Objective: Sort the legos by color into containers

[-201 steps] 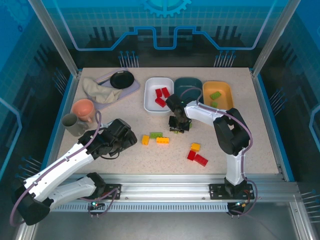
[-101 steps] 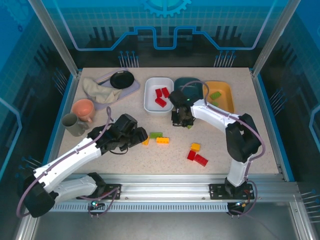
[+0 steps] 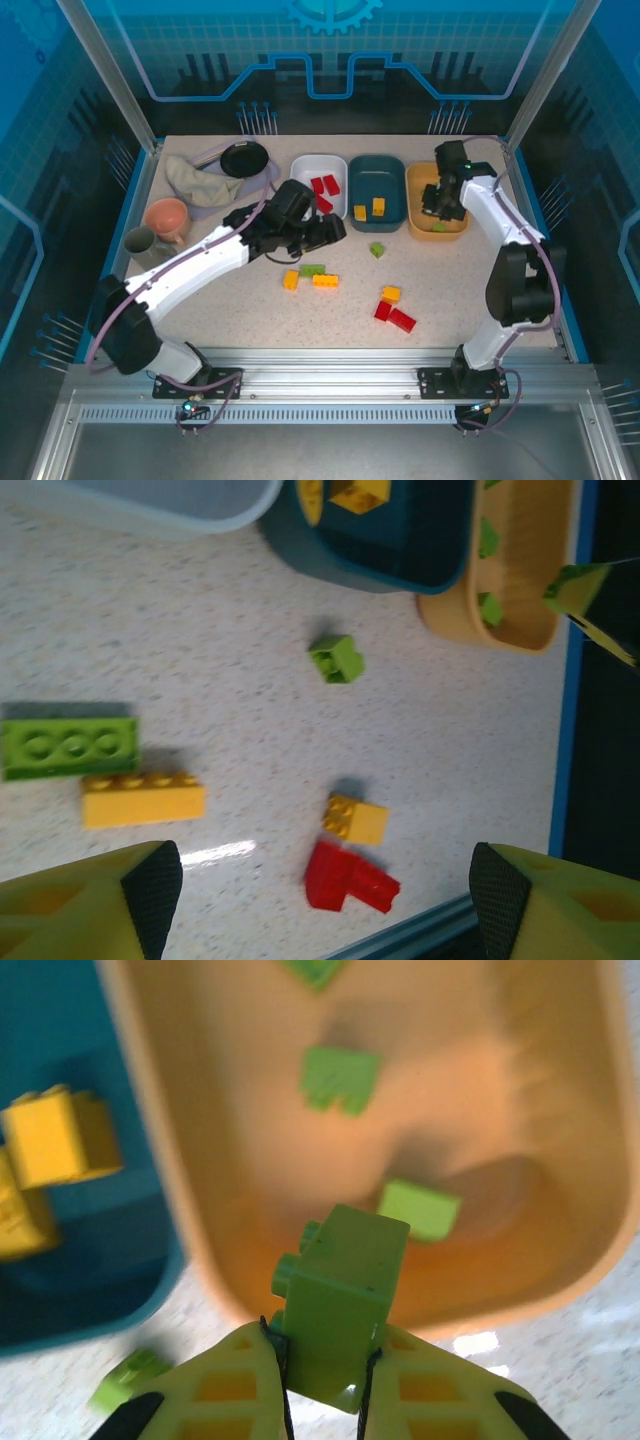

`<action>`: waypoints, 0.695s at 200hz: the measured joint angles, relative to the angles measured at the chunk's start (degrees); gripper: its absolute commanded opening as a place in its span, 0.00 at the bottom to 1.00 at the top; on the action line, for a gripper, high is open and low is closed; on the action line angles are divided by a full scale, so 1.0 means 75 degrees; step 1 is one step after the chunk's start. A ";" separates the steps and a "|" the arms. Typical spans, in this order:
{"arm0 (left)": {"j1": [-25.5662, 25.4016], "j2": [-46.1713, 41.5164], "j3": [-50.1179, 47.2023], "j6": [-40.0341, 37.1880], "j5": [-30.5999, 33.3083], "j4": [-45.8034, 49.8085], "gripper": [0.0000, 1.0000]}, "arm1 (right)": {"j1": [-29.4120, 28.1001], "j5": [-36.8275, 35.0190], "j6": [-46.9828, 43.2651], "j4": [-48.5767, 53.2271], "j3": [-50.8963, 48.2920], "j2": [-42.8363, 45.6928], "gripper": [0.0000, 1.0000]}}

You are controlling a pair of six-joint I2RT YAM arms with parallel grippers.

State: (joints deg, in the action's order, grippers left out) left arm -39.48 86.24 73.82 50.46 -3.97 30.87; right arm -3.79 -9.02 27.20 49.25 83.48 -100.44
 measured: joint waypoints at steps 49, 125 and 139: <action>-0.0204 0.1329 0.1329 -0.0157 -0.0449 -0.0099 0.78 | 0.0714 -0.0003 -0.0367 0.0137 0.1262 -0.2095 0.20; -0.0239 0.2142 0.2267 -0.0181 -0.0455 0.0632 0.76 | 0.0717 0.0052 -0.0667 0.0530 0.1932 -0.2197 0.60; -0.0239 0.2224 0.2407 -0.0178 -0.0452 0.0740 0.75 | 0.0644 0.0058 -0.0697 0.0586 0.1938 -0.1784 0.60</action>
State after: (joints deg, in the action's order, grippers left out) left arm -41.28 102.91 91.88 49.12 -7.35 36.42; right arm 1.04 -8.58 21.98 53.65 98.02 -113.82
